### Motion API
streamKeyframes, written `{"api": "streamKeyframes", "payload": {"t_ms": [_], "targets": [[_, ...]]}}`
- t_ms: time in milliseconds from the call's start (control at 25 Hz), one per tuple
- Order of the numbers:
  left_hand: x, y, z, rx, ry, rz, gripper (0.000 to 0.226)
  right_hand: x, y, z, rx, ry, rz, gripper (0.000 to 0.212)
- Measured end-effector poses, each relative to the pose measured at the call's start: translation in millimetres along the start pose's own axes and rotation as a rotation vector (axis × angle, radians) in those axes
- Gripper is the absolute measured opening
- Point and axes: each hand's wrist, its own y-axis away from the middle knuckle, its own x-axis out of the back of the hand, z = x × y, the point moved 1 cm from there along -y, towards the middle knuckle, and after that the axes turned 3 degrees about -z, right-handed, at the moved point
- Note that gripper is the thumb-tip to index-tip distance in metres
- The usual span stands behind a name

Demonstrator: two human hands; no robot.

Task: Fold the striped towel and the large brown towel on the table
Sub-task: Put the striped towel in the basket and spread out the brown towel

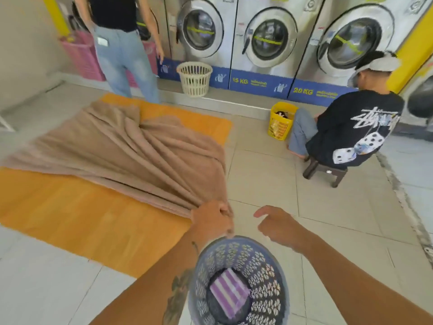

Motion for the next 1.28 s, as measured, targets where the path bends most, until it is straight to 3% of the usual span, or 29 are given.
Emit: {"api": "streamKeyframes", "payload": {"t_ms": [120, 200, 280, 440, 600, 680, 800, 920, 1000, 1160, 1280], "targets": [[-9.7, -3.0, -13.6, 0.014, -0.143, -0.2, 0.031, -1.5, -27.4, -13.9, 0.014, -0.04, -0.022, 0.032], [-25.5, 4.2, -28.4, 0.037, -0.23, -0.322, 0.021, 2.6, -40.4, -26.9, 0.003, -0.015, -0.059, 0.035], [-40.8, 6.9, -38.5, 0.073, -0.173, -0.33, 0.025, 12.8, -58.3, -43.6, 0.018, 0.016, -0.101, 0.036], [-19.5, -18.9, -27.8, 0.193, 0.112, -0.089, 0.028, 44.1, -116.7, -85.5, 0.151, 0.097, -0.132, 0.036], [14.0, -55.0, -21.8, 0.328, 0.314, 0.463, 0.032, 53.8, -179.4, -110.5, 0.311, 0.25, -0.194, 0.046], [23.1, -69.2, -19.7, 0.416, 0.307, 0.631, 0.029, 55.6, -211.1, -114.9, 0.381, 0.316, -0.251, 0.051], [19.3, -87.1, -27.6, 0.589, 0.19, 0.481, 0.046, 57.3, -262.3, -127.9, 0.513, 0.427, -0.186, 0.053], [9.4, -105.4, -36.6, 0.701, -0.134, 0.305, 0.076, 56.5, -306.3, -151.9, 0.596, 0.531, -0.096, 0.048], [11.7, -116.0, -42.1, 0.742, -0.167, 0.305, 0.082, 51.6, -323.7, -163.6, 0.58, 0.526, -0.072, 0.048], [15.4, -124.0, -42.2, 0.777, -0.146, 0.338, 0.082, 36.3, -331.3, -160.5, 0.552, 0.56, -0.192, 0.049], [2.7, -119.8, -32.8, 0.781, -0.166, 0.411, 0.071, 54.8, -324.0, -141.0, 0.636, 0.703, -0.066, 0.037]]}}
